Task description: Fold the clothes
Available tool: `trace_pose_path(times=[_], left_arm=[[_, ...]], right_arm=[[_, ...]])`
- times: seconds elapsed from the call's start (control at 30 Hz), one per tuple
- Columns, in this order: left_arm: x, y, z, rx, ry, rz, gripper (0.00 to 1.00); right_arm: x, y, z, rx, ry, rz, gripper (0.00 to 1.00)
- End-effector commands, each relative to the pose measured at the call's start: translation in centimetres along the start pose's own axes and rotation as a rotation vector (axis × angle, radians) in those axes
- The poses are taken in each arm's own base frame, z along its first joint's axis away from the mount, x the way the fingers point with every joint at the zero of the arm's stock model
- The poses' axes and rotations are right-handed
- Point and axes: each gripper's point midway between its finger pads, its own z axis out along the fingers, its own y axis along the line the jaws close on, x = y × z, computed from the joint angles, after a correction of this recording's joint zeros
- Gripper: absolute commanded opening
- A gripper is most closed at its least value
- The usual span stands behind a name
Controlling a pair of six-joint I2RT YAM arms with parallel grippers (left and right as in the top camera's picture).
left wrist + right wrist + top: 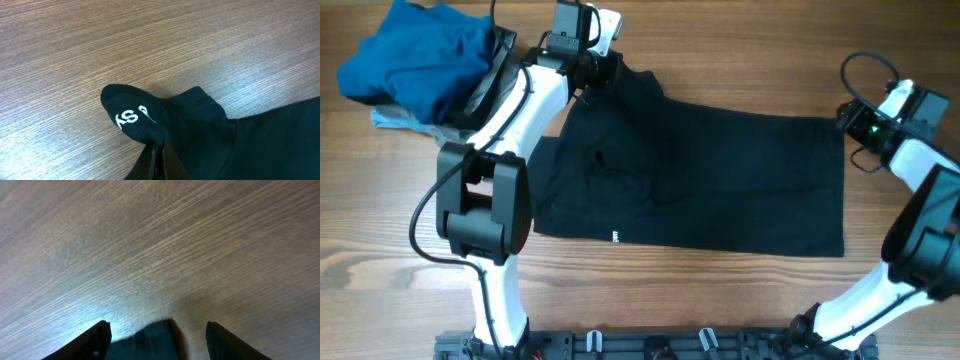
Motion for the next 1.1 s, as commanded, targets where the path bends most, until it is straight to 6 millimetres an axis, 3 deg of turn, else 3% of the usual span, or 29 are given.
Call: trace_pose_path(times=[0.0,0.1,0.2,0.37,0.47,0.67,0.9,1.07], left_arm=[[-0.8,-0.8,-1.2,0.009,-0.021,0.000,0.04],[-0.6,-0.9,-1.1,0.010,-0.013,-0.001,0.04],[-0.4,-0.9,-1.1,0.012,-0.004,-0.002,0.04],[0.1,-1.0,-1.1,0.012,0.017,-0.007,0.04],[0.2,-1.0,-1.1,0.012,0.018,-0.008,0.04],[0.1,-1.0,-1.2,0.012,0.017,-0.008,0.04],[-1.0,-1.3,-2.6,0.011,-0.017,0.001,0.04],[-0.8,-1.4,-3.3,0.011,-0.003,-0.002,0.04]], right_arm=[[0.6,0.2,1.6,0.007,0.012,-0.021,0.66],[1.3,0.8,2.0,0.024,0.030,-0.046,0.65],[2.2,0.7,2.1,0.055,0.062,-0.048,0.56],[3.1,-1.2,1.9,0.164,0.093,-0.039,0.52],[3.1,-0.8,1.9,0.141,0.094,-0.035,0.32],[2.5,1.0,0.6,0.069,0.100,-0.031,0.04],[-0.3,2.8,-2.8,0.054,0.029,-0.023,0.04],[-0.5,3.1,-3.6,0.055,0.029,-0.021,0.04]])
